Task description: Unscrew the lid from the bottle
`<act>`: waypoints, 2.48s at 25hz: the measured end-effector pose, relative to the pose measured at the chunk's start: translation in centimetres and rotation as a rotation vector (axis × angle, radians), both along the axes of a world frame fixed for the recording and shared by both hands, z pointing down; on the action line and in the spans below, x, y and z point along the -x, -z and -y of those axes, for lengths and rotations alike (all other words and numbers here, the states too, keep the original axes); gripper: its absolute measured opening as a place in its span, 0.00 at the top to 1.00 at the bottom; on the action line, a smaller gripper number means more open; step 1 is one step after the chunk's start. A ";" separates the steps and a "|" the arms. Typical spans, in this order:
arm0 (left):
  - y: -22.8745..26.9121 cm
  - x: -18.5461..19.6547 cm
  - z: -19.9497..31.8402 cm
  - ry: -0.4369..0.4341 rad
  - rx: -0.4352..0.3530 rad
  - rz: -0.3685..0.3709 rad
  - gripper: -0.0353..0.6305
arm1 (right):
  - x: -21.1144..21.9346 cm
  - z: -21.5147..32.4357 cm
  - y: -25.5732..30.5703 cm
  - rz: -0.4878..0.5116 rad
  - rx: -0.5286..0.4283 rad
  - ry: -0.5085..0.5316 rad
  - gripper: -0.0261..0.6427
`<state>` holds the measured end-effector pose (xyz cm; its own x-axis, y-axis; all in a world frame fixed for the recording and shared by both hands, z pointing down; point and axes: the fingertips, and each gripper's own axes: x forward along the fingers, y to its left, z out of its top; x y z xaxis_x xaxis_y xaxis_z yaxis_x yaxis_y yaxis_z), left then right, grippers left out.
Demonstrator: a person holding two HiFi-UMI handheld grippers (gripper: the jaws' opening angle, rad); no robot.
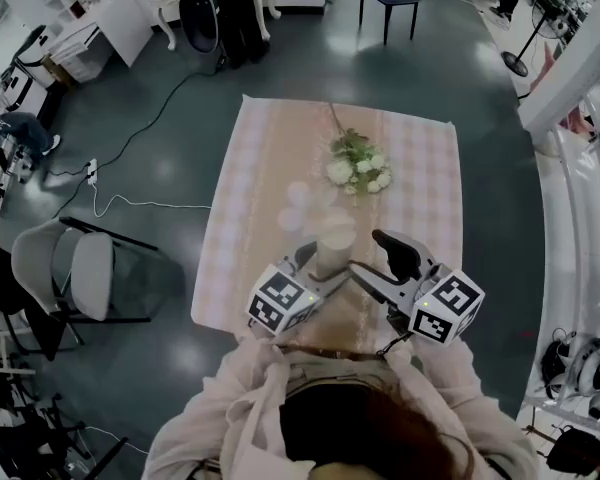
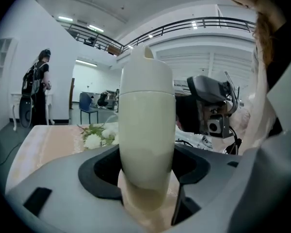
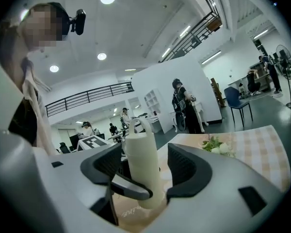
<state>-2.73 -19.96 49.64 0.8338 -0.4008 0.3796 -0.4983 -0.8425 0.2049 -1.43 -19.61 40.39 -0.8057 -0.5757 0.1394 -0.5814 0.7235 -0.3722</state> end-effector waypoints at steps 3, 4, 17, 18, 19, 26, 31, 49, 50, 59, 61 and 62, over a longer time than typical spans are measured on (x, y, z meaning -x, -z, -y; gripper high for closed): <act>0.6 -1.6 -1.0 -0.073 -0.016 0.007 0.48 | 0.7 0.0 0.8 -0.004 -0.016 0.026 0.44; 0.7 -2.1 -1.3 -0.101 -0.023 0.012 0.48 | 0.9 0.2 0.8 -0.008 -0.018 0.030 0.44; 1.5 -5.9 -4.8 -0.419 -0.067 0.059 0.48 | -1.4 -1.4 1.9 -0.015 -0.111 0.157 0.50; 1.7 -6.0 -5.3 -0.456 -0.056 0.043 0.48 | -1.3 -1.9 2.2 -0.007 -0.126 0.188 0.50; 2.0 -6.2 -6.1 -0.503 -0.037 0.013 0.48 | -1.1 -2.6 2.6 0.005 -0.144 0.229 0.50; 4.2 -5.7 -11.6 -0.840 0.015 -0.154 0.48 | 0.0 -8.0 4.7 0.140 -0.239 0.626 0.50; 4.1 -5.6 -7.2 -0.484 -0.060 -0.123 0.48 | -1.0 -3.9 3.9 0.102 -0.150 0.293 0.35; 6.0 -4.6 -11.2 -0.835 -0.034 -0.162 0.48 | -0.1 -8.2 7.9 0.198 -0.351 0.629 0.52; 6.2 -4.7 -11.3 -0.845 -0.039 -0.170 0.48 | -0.2 -8.3 8.1 0.210 -0.359 0.647 0.52; 2.6 -3.7 -2.6 -0.188 -0.063 0.046 0.48 | -2.9 -1.5 5.4 0.155 -0.152 0.015 0.40; 2.4 -3.7 -2.7 -0.182 -0.087 0.077 0.48 | -1.9 -1.0 4.2 0.106 -0.123 -0.002 0.42; 2.3 -3.9 -2.9 -0.191 -0.091 0.083 0.48 | -1.6 -0.9 4.0 0.094 -0.122 0.004 0.46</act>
<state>1.16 -17.09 47.31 0.8650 -0.2750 0.4198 -0.3404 -0.9361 0.0881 0.13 -18.74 36.42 -0.8143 -0.5804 -0.0074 -0.5451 0.7691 -0.3336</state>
